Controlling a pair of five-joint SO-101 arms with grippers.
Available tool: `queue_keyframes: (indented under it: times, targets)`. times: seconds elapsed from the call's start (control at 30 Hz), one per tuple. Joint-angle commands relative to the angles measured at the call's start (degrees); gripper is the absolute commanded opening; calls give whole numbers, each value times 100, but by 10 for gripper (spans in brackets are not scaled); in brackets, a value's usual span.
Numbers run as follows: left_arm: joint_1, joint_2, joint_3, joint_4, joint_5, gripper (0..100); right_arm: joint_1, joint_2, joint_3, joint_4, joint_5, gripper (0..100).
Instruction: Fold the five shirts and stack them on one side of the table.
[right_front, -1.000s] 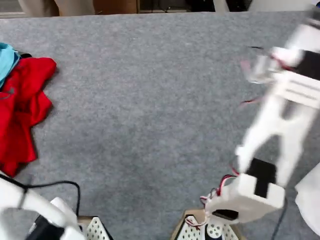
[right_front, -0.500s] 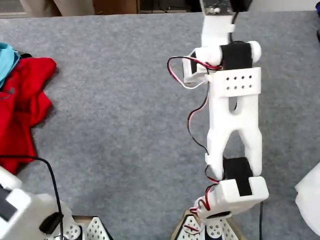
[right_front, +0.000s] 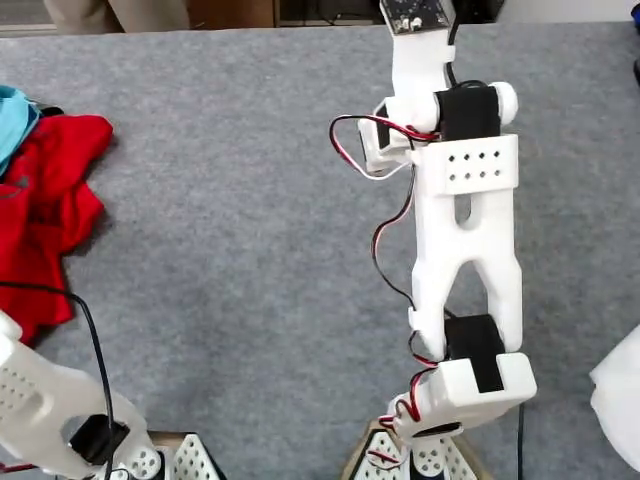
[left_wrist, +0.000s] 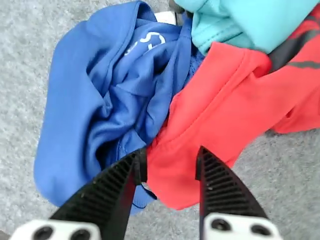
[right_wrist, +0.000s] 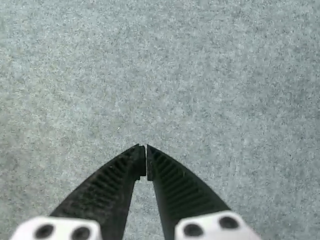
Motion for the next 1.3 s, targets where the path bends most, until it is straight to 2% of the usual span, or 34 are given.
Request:
queue_keyframes:
  times: [0.0,0.23,0.47,0.53,0.77,0.93,1.03,1.13,1.27]
  targets:
    - [18,171,-193,53,-70,176,-40,-391,13,114,62,20]
    - [53,857,-246,53,-62,12,-40,-391,13,114,62,20]
    - [88,963,-325,211,-26,19,-40,-391,13,105,62,19]
    - [158,963,-545,440,167,19,-40,-391,4,105,62,19]
    - [369,312,-1134,431,967,18,31,-400,-31,97,62,19]
    - [1108,-857,-1029,431,1081,18,462,-400,4,88,62,19]
    - [1714,-1763,-941,431,1512,18,857,-400,-22,97,88,19]
    - [2470,-2730,-800,431,1785,18,1253,-400,-31,105,158,19]
    - [3692,-4110,-448,431,2040,18,1833,-400,-31,105,738,19]
